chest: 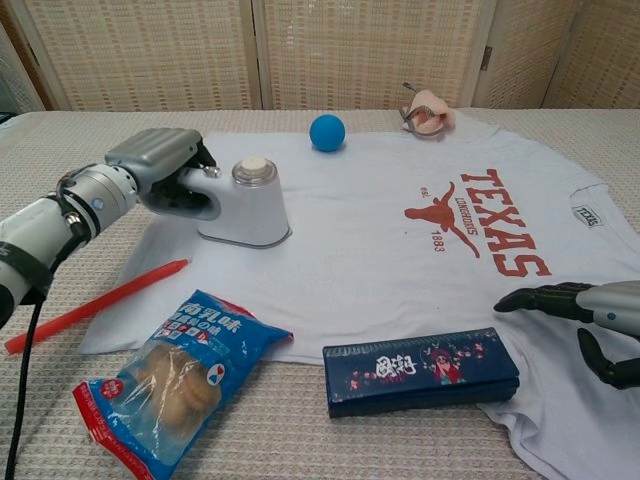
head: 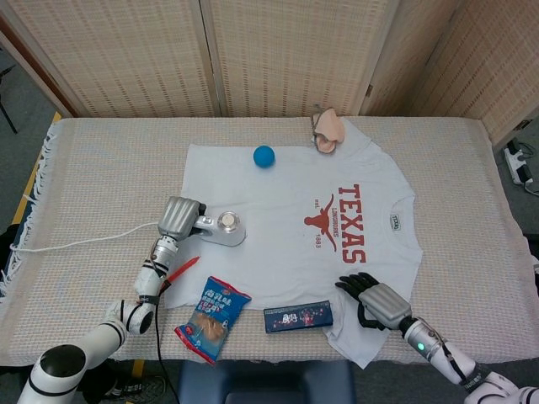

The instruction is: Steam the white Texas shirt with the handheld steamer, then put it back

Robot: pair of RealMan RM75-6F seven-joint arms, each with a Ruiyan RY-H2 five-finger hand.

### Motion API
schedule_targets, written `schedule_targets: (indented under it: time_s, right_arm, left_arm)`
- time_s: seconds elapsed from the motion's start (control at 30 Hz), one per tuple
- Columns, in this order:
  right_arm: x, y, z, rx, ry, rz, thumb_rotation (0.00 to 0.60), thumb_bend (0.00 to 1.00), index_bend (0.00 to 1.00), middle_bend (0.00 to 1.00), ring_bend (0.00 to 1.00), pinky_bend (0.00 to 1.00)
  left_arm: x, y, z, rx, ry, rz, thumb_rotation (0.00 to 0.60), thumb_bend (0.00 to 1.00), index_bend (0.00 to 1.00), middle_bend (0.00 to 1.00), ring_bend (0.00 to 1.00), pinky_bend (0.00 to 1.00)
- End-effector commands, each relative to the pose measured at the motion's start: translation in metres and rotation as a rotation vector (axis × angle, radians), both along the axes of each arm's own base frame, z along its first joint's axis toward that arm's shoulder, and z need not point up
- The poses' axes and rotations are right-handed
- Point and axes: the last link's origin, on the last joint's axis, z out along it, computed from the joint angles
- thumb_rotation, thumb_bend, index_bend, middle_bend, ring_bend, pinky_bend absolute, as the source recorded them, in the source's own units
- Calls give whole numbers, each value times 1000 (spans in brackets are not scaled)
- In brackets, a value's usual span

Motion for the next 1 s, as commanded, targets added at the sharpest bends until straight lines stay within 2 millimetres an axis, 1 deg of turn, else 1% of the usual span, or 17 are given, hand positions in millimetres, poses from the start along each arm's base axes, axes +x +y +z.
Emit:
schedule_targets:
  time_s: [0.03, 0.47, 0.6, 0.7, 0.77, 0.83, 0.93, 1.0]
  right_arm:
    - [1, 0, -1, 2, 0, 1, 322, 985, 0, 27, 0, 0]
    - [-2, 2, 0, 0, -1, -7, 325, 985, 0, 27, 0, 0]
    - [-3, 3, 1, -1, -3, -9, 327, 986, 0, 27, 0, 0]
    - [-3, 3, 1, -2, -3, -8, 325, 985, 0, 27, 0, 0]
    - [-3, 3, 2, -5, -6, -8, 326, 985, 0, 27, 0, 0]
    - [-3, 3, 4, -12, -11, -5, 328, 985, 0, 27, 0, 0]
    - [-2, 4, 10, -30, -17, 7, 326, 986, 0, 28, 0, 0]
    - [0, 5, 17, -49, -24, 22, 323, 986, 0, 27, 0, 0]
  left_arm:
    - [3, -8, -6, -23, -7, -36, 600, 335, 822, 964, 825, 674]
    - [44, -51, -34, -148, -45, -234, 600, 335, 820, 962, 822, 674]
    - [54, -66, -39, -186, -54, -277, 600, 335, 819, 963, 820, 674]
    - [58, -74, -39, -207, -57, -294, 600, 335, 818, 960, 816, 673]
    - [59, -76, -36, -216, -78, -280, 600, 335, 815, 958, 814, 673]
    - [59, -72, -26, -193, -96, -266, 600, 335, 814, 958, 814, 673]
    - [49, -58, -7, -133, -118, -211, 600, 336, 814, 958, 814, 673]
    - [37, -46, 9, -84, -138, -150, 600, 335, 814, 958, 813, 673]
